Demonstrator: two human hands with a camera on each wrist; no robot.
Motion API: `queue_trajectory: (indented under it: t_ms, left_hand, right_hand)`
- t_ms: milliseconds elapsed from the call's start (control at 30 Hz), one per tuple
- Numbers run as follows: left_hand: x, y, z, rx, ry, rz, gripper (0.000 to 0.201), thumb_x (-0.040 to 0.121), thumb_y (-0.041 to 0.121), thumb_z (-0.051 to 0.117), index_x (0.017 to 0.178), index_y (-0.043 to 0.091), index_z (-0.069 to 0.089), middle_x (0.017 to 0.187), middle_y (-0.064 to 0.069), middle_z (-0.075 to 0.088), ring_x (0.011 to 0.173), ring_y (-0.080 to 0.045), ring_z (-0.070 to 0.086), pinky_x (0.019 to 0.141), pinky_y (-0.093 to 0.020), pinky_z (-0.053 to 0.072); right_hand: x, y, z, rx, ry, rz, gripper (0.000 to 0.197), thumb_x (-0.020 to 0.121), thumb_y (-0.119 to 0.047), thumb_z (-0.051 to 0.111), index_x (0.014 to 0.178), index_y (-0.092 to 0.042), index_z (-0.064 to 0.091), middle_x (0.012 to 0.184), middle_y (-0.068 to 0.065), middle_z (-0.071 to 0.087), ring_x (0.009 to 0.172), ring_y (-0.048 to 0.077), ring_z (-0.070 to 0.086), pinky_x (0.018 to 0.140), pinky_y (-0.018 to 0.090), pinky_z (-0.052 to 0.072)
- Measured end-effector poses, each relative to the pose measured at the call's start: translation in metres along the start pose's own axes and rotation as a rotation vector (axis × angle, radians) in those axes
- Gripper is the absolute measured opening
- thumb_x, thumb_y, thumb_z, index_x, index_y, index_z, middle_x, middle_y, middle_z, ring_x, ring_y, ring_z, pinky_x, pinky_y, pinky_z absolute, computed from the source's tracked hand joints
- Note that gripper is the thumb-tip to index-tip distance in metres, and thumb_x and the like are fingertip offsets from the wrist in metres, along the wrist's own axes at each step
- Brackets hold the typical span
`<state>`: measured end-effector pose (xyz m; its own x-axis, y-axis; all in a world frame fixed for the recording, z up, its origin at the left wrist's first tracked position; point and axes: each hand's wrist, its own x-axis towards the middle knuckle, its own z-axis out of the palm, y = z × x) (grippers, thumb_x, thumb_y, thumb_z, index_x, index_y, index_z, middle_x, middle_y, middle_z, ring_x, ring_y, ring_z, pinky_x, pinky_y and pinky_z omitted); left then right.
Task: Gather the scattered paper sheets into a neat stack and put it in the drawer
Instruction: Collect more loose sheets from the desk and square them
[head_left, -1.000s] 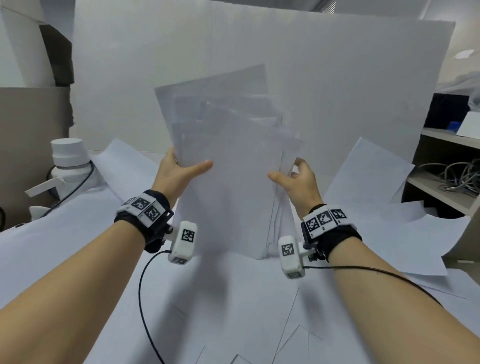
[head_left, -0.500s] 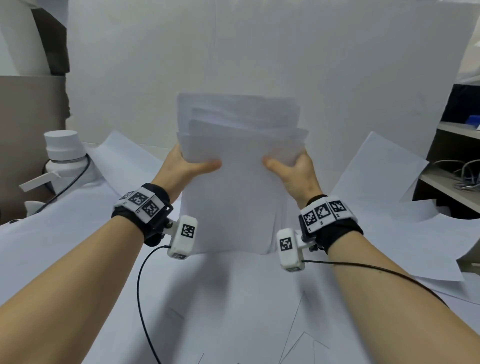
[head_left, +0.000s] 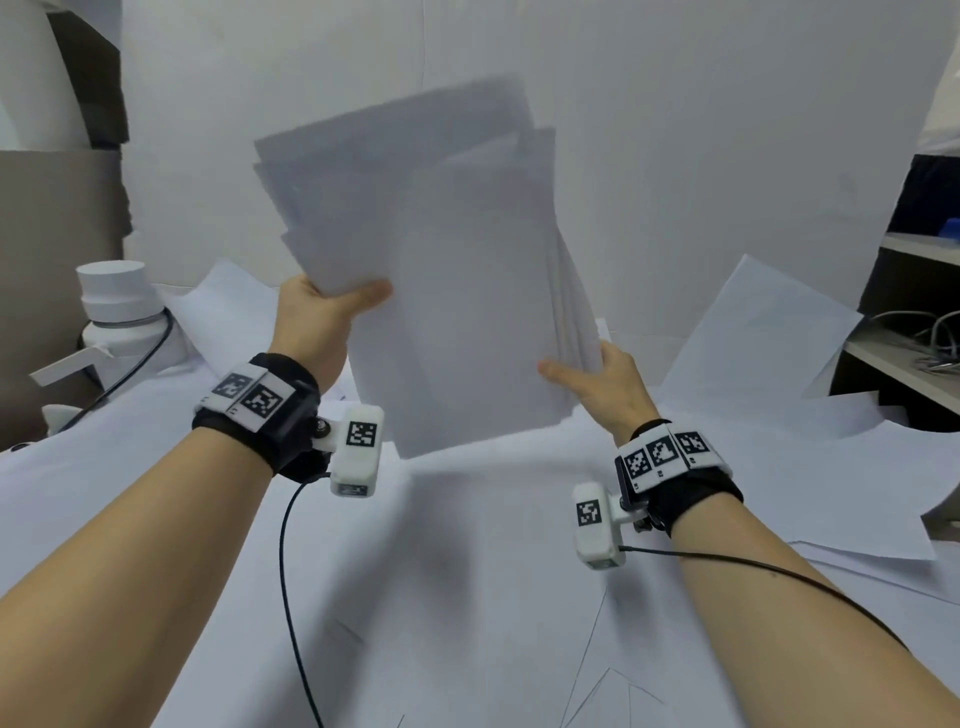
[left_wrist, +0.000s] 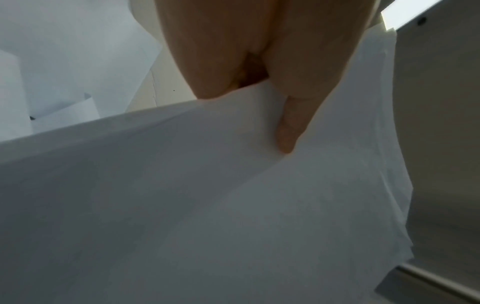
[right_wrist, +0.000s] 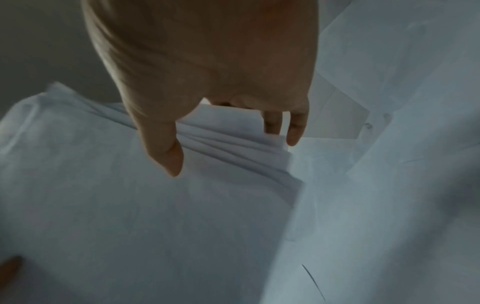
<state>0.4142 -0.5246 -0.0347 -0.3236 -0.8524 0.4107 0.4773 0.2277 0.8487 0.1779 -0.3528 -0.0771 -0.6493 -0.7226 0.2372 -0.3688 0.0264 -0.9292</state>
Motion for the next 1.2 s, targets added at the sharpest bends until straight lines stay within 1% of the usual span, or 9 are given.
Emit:
queue_trajectory:
  t_ms: [167,333,400,500,633,800,933,1033,1200]
  left_hand:
    - [0.01,0.003,-0.007,-0.174,0.013,-0.051,0.027,0.083,-0.008,0.071,0.107,0.003,0.069,0.118,-0.016,0.072,0.107,-0.032,0.071,0.093,-0.043,0.057]
    - [0.019,-0.015,-0.02,-0.31,0.04,-0.133,0.057,0.087,0.002,0.072,0.138,-0.009,0.05,0.138,-0.027,0.057,0.122,-0.039,0.062,0.102,-0.05,0.052]
    - [0.018,-0.024,-0.02,-0.343,0.005,-0.185,0.06,0.091,0.006,0.068,0.145,-0.006,0.045,0.141,-0.025,0.055,0.125,-0.038,0.06,0.099,-0.047,0.054]
    - [0.011,-0.042,-0.022,-0.349,0.005,-0.3,0.06,0.092,0.012,0.066,0.147,-0.001,0.046,0.142,-0.019,0.057,0.124,-0.033,0.062,0.093,-0.041,0.057]
    - [0.002,-0.067,-0.036,-0.343,0.027,-0.399,0.054,0.09,0.013,0.068,0.141,-0.001,0.053,0.139,-0.018,0.059,0.122,-0.031,0.063,0.095,-0.04,0.056]
    - [-0.011,-0.076,-0.073,-0.339,-0.004,-0.447,0.025,0.097,0.017,0.055,0.117,0.008,0.068,0.118,-0.014,0.07,0.1,-0.025,0.073,0.08,-0.036,0.061]
    - [-0.016,-0.083,-0.112,-0.089,-0.097,-0.461,0.055,0.085,0.03,0.074,0.136,0.015,0.059,0.137,-0.014,0.062,0.115,-0.028,0.066,0.094,-0.048,0.056]
    - [-0.016,-0.085,-0.124,0.092,-0.165,-0.476,0.088,0.048,0.046,0.098,0.126,0.02,0.066,0.126,-0.007,0.068,0.1,-0.023,0.071,0.086,-0.039,0.058]
    - [-0.016,-0.083,-0.106,0.196,-0.284,-0.44,0.097,0.048,0.038,0.1,0.13,0.003,0.061,0.128,-0.017,0.068,0.117,-0.032,0.067,0.089,-0.037,0.059]
  right_hand:
    - [-0.003,0.011,0.006,0.219,0.002,-0.026,0.031,0.079,-0.022,0.082,0.104,-0.009,0.069,0.091,0.0,0.072,0.084,0.018,0.067,0.071,0.026,0.052]
    - [0.005,0.033,0.022,0.741,0.044,0.159,0.097,0.076,-0.013,0.081,0.151,-0.029,0.023,0.127,-0.001,0.062,0.12,0.021,0.059,0.103,0.042,0.045]
    - [0.006,0.039,0.032,0.871,-0.09,0.206,0.09,0.075,-0.013,0.079,0.15,-0.024,0.032,0.125,0.003,0.066,0.121,0.029,0.059,0.108,0.05,0.042]
    - [0.007,0.038,0.045,0.962,-0.174,0.144,0.044,0.079,0.003,0.069,0.12,-0.012,0.061,0.115,0.011,0.068,0.112,0.03,0.063,0.105,0.052,0.046]
    - [0.021,0.036,0.047,0.731,-0.005,0.05,0.025,0.081,0.013,0.066,0.092,-0.009,0.069,0.097,0.013,0.071,0.097,0.032,0.067,0.092,0.046,0.055]
    - [0.037,0.049,0.024,0.477,0.069,-0.064,0.019,0.08,0.007,0.072,0.085,-0.011,0.071,0.083,-0.002,0.076,0.083,0.022,0.071,0.083,0.039,0.057]
    - [0.047,0.061,-0.001,0.345,0.007,-0.092,0.019,0.08,0.004,0.074,0.09,-0.012,0.071,0.086,-0.004,0.076,0.086,0.022,0.072,0.081,0.037,0.057]
    - [0.048,0.066,-0.006,0.27,-0.065,-0.085,0.019,0.082,0.004,0.073,0.092,-0.013,0.072,0.086,-0.004,0.076,0.084,0.018,0.073,0.076,0.03,0.057]
    - [0.05,0.069,-0.004,0.239,-0.098,-0.074,0.017,0.082,0.004,0.072,0.09,-0.011,0.072,0.091,0.003,0.075,0.084,0.022,0.072,0.08,0.038,0.056]
